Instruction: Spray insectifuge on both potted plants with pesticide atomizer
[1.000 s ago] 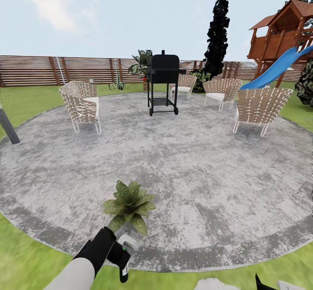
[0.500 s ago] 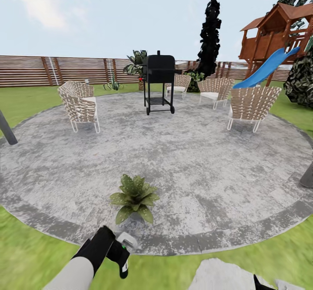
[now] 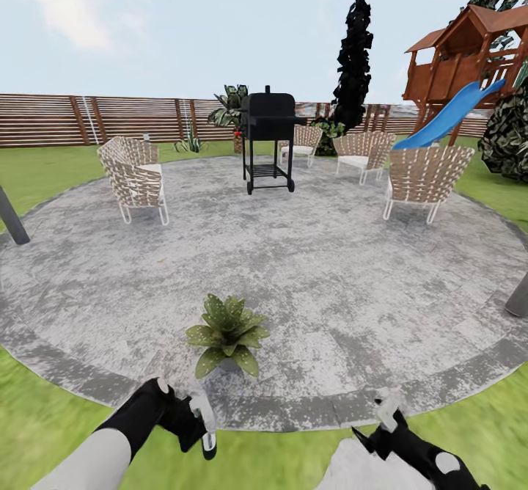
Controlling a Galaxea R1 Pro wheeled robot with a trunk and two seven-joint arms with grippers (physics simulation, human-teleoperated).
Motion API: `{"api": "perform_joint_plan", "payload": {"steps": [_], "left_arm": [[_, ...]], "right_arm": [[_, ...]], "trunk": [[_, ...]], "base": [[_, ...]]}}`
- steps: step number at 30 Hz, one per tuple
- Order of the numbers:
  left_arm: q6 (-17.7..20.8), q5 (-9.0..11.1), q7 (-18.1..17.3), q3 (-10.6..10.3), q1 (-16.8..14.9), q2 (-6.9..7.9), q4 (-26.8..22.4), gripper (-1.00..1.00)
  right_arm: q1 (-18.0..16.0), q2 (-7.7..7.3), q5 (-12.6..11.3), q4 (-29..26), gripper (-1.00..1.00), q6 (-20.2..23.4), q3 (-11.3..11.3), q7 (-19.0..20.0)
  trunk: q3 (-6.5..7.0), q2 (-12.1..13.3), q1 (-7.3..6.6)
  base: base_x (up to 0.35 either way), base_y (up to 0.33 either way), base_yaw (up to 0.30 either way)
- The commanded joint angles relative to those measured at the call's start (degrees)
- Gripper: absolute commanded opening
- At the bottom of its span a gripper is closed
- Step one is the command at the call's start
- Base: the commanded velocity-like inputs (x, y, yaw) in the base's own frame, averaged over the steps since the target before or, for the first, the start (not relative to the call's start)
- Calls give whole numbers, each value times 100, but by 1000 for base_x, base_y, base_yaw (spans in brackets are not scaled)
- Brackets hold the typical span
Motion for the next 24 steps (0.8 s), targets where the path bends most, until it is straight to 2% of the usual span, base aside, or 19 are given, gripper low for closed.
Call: {"api": "perform_joint_plan", "payload": {"steps": [1, 2, 3, 4, 6, 9, 12, 13, 15, 16, 17, 19, 22, 24], "left_arm": [[-50, -76, -219, -158, -10, -6, -31, -100], [-77, -91, -274, -201, -11, -7, -36, -100], [-169, -149, -535, -332, -12, -9, -51, -100], [-189, -179, -589, -355, -12, -9, -54, -100], [-203, -287, -626, -371, -12, -10, -55, -100], [-210, -480, -635, -378, 3, -15, -56, -100], [-217, -564, -639, -379, 13, -12, -69, -100], [-218, -573, -642, -379, 13, -11, -71, -100], [-223, -607, -643, -380, 9, -4, -76, -100], [-242, -665, -643, -380, -1, -2, -79, -100], [-260, -732, -640, -380, -6, -7, -81, -100], [-282, -801, -642, -379, -11, -18, -82, -100], [-348, -835, -645, -379, -12, -53, -83, -100], [-361, -950, -641, -379, -19, -82, -83, -100]], "right_arm": [[-105, 25, 57, 0, 100, -35, 77, 316], [-132, 31, 57, 1, 100, -35, 113, 388], [-271, 52, 51, 22, 100, -28, 381, 752], [-306, 56, 47, 39, 100, -27, 502, 951], [-332, 76, 42, 48, 100, -26, 611, 1246], [-381, 186, 47, 42, 100, -26, 654, 1408], [-459, 446, 65, 32, 100, -19, 692, 1462], [-492, 502, 68, 31, 100, -18, 754, 1490], [-633, 576, 64, 34, 100, -17, 1090, 1621], [-719, 604, 61, 36, -100, -17, 1340, 1692], [-786, 651, 59, 37, -100, -16, 1549, 1734], [-854, 740, 58, 36, -100, -16, 1745, 1799], [-905, 794, 69, 9, -100, -16, 1810, 2020], [-1056, 811, 68, 6, -100, -15, 1821, 2214]], "trunk": [[-6, -3, -1], [-6, -3, -1], [-6, -3, -1], [-6, -3, -1], [-6, -3, -1], [-6, -3, -1], [-6, -3, -1], [-6, -3, -1], [-6, -3, -1], [-6, -3, -1], [-6, -3, -1], [-6, -3, -1], [-6, -3, -1], [-6, -3, -1]], "base": [[0, 0, 0], [0, 0, 0], [0, 0, 0], [0, 0, 0], [0, 0, 0], [0, 0, 0], [0, 0, 0], [0, 0, 0], [0, 0, 0], [0, 0, 0], [0, 0, 0], [0, 0, 0], [0, 0, 0], [0, 0, 0]]}}
